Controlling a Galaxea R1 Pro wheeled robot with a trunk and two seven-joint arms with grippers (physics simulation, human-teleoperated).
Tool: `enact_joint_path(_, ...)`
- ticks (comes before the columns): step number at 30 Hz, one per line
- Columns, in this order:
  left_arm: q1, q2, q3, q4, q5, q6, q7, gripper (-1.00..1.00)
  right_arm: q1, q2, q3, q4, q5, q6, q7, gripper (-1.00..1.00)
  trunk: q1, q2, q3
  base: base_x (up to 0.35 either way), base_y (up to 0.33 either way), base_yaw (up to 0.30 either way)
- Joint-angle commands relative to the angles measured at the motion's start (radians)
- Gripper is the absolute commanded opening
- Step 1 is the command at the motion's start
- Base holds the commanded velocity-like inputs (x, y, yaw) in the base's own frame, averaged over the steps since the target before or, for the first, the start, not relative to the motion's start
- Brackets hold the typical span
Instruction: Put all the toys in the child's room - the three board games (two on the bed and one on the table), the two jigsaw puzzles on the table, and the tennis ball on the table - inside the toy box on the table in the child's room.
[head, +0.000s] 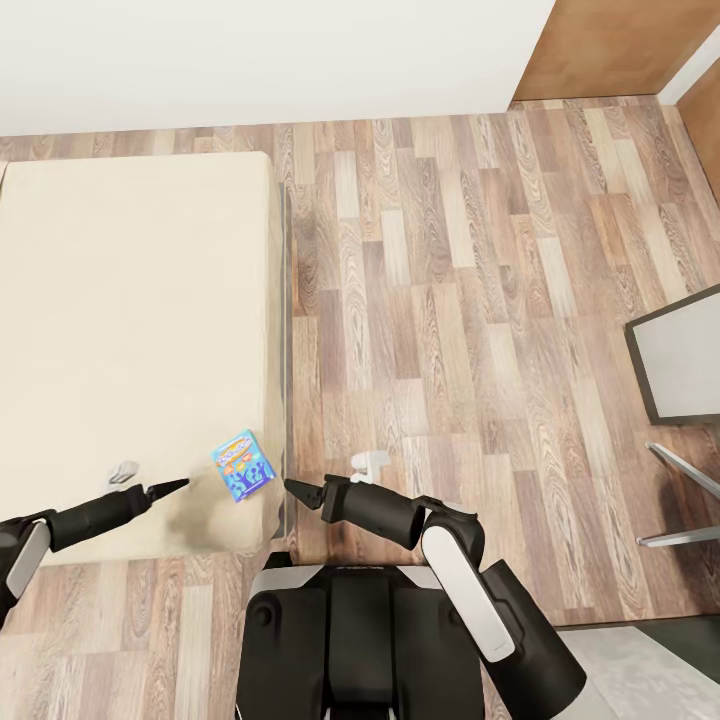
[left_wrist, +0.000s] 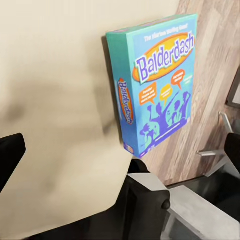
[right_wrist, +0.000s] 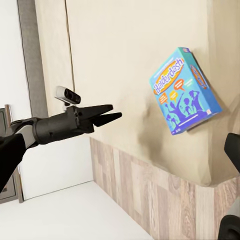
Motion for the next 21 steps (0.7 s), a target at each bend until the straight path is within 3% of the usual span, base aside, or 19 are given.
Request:
enact_joint_path(1, 0.0, 0.0, 0.0, 0.0, 0.004, 0.008, -0.002, 1.0, 0.0, 0.001, -0.001, 0.0, 0.001, 0.005, 0.003, 1.0, 0.001, -0.001, -0.001, 0.0, 0.0, 0.0)
enact_joint_path(21, 0.001, 0.007, 0.001, -0.007, -0.005, 0.051, -0.104, 1.0, 0.0, -0.001, -0.002, 0.0, 0.001, 0.005, 0.006, 1.0, 0.001, -0.001, 0.014, 0.0, 0.0, 0.0)
